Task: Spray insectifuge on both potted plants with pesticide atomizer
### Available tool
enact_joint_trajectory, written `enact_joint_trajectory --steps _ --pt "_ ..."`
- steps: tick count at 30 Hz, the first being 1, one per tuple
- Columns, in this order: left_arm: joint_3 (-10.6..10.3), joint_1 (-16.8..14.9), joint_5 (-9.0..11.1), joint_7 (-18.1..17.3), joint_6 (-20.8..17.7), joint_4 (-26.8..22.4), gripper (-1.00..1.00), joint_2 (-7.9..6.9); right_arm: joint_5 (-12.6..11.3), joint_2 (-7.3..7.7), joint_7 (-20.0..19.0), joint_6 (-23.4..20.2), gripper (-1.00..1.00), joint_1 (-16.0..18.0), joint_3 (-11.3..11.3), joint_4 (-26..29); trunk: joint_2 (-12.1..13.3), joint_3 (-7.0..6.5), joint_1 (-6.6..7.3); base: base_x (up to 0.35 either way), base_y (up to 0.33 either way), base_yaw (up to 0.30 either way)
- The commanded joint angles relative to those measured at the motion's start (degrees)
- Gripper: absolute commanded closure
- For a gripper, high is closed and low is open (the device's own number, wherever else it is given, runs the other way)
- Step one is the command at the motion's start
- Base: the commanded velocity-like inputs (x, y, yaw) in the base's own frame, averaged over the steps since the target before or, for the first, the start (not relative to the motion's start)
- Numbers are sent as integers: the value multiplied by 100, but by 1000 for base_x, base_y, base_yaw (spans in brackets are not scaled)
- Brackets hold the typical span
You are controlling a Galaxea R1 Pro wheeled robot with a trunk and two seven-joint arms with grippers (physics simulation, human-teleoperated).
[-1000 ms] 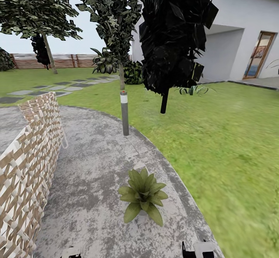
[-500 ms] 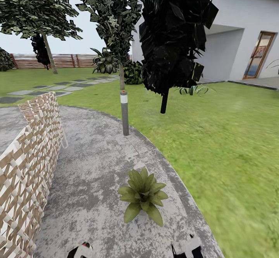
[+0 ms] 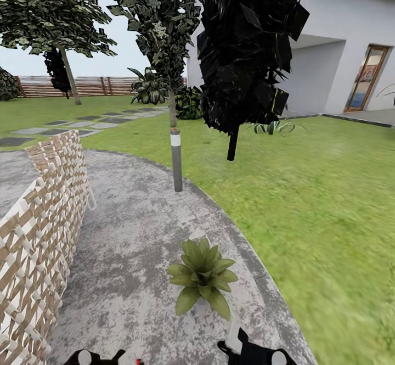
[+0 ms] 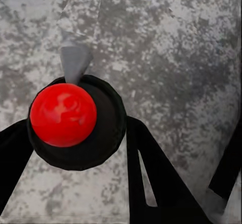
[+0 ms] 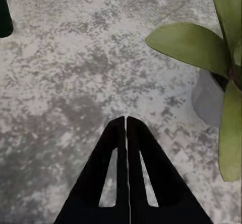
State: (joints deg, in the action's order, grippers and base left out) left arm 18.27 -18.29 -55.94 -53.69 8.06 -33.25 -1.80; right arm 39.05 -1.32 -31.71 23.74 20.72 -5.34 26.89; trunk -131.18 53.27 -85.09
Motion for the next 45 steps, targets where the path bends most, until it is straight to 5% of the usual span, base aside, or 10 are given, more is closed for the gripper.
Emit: enact_joint_trajectory --steps 1,4,10,13,23,42,45 --pt "37 -7 -267 -282 -283 -270 100 123 59 -18 -252 28 100 2 7 107 -2 5 1 0 0 0" --pt "7 -8 -349 -488 -424 -666 100 297 56 -113 -701 -239 100 6 1 207 -2 5 1 0 0 0" --pt "-838 -42 -383 -577 -1227 -909 100 436 51 -304 -1154 -752 100 28 -2 547 -2 5 1 0 0 0" --pt "-1023 -78 -384 -552 -1352 -916 100 489 50 -397 -1217 -989 100 34 -2 664 -2 5 1 0 0 0" --pt "-1071 -90 -391 -497 -1375 -921 100 789 41 -485 -1729 -1731 100 46 -2 1338 -2 5 1 0 0 0" --pt "-1045 -166 -297 -465 -1298 -909 100 910 24 -685 -2010 -1776 100 46 -2 1628 -2 5 1 0 0 0" --pt "-1045 -166 -134 -481 -1292 -904 100 928 23 -685 -2018 -1776 100 46 -2 1634 -2 5 1 0 0 0"
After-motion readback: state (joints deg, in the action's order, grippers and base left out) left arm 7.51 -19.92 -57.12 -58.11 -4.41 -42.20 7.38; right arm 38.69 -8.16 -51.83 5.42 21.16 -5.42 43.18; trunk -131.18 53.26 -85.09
